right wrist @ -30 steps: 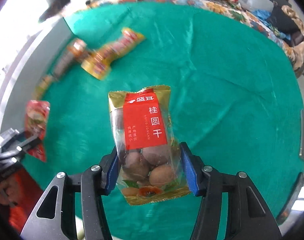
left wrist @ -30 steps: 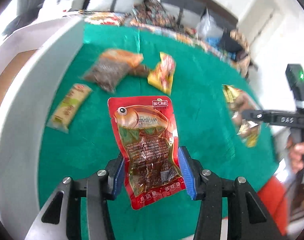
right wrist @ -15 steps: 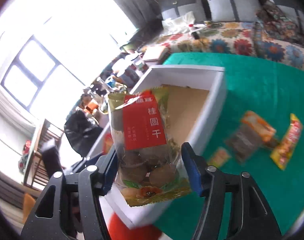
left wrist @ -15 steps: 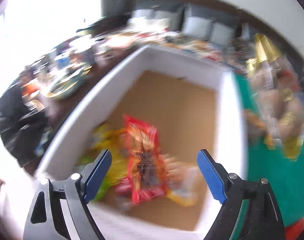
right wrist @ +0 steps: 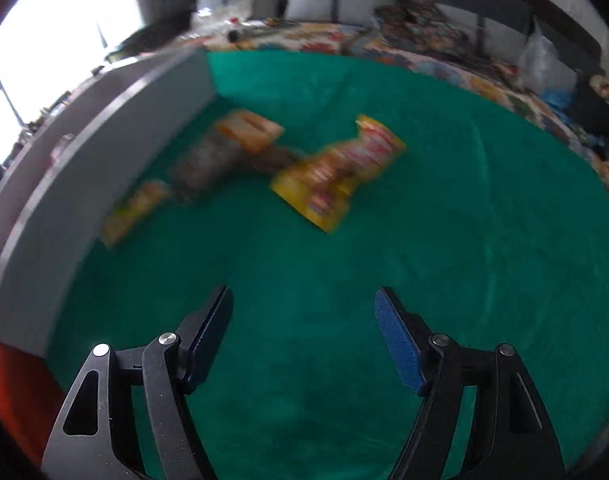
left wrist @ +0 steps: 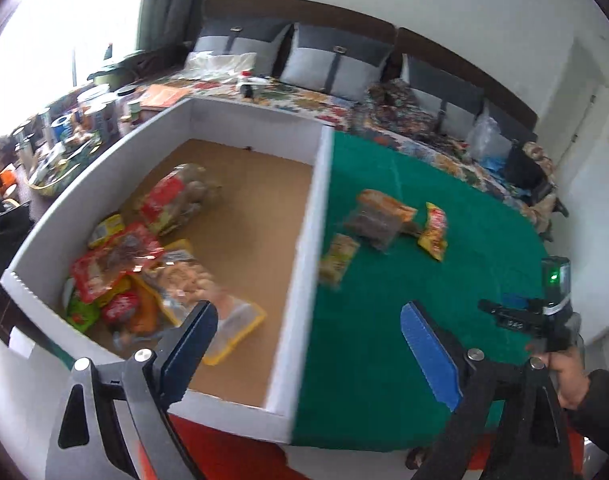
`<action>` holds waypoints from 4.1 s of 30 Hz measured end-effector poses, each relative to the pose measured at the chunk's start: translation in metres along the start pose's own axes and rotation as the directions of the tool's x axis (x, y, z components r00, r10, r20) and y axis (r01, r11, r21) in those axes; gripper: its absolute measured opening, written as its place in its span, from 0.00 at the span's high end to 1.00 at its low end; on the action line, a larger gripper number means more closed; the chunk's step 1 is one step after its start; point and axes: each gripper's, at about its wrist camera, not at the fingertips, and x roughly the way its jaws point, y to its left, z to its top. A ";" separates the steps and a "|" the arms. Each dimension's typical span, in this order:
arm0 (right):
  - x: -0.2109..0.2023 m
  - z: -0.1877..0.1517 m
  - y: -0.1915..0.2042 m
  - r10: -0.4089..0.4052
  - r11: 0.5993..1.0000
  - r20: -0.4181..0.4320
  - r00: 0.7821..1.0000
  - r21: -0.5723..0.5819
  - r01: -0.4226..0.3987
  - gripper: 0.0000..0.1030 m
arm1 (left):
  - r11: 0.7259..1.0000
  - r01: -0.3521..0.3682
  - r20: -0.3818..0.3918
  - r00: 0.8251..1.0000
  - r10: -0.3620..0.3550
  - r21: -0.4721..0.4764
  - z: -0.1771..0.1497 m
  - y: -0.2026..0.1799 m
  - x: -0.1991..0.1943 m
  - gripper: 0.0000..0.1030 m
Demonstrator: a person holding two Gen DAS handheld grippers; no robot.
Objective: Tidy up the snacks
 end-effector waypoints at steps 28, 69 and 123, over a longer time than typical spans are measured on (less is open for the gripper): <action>0.001 -0.097 -0.096 -0.138 0.976 0.124 0.983 0.183 0.114 0.23 | 0.870 -0.111 -0.162 0.964 0.213 0.480 0.047 -0.102 0.253 0.04; 0.033 0.026 -0.084 0.054 0.931 0.006 0.999 0.362 -0.052 0.12 | 0.955 -0.004 -0.163 0.985 0.055 0.298 -0.033 -0.095 0.219 0.00; -0.006 -0.098 -0.073 -0.031 0.998 0.120 0.992 0.049 0.026 0.15 | 0.943 0.016 -0.259 0.963 0.075 0.333 -0.044 -0.181 0.219 0.12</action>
